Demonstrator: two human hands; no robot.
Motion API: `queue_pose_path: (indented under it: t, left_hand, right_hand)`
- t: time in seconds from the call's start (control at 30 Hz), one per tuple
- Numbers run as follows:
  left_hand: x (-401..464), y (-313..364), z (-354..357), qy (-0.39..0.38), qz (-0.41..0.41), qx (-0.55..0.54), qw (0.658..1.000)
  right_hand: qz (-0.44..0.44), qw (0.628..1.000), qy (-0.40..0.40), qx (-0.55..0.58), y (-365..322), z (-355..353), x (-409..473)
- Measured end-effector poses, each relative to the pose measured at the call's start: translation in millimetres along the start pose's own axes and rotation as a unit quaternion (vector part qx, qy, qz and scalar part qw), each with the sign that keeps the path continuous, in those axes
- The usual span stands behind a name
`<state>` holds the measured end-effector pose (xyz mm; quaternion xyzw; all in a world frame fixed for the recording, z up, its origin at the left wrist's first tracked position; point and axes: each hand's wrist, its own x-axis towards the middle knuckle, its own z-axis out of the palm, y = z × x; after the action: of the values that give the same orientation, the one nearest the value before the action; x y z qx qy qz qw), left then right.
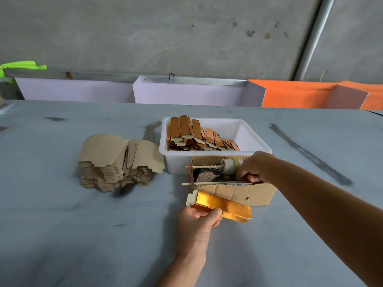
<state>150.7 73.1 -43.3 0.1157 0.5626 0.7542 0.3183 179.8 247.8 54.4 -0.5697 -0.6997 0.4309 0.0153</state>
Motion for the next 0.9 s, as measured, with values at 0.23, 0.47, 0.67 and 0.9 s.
queue_pose_path:
  t: [0.23,0.47,0.67,0.9]
  left_hand:
    - [1,-2,0,0.004,0.010,0.021,1.000]
    - [1,-4,0,0.009,0.015,0.035,0.999]
    - [1,-4,0,0.005,0.020,0.036,0.999]
    - [0,-6,0,0.009,0.024,0.037,0.999]
  right_hand:
    - [-0.012,0.999,0.016,0.033,0,-3,-2]
    - [-0.017,0.999,0.023,0.042,0,-2,-5]
    - [-0.027,0.999,0.024,0.016,-1,-1,-8]
    - [-0.056,0.996,0.050,-0.040,-6,-7,-17]
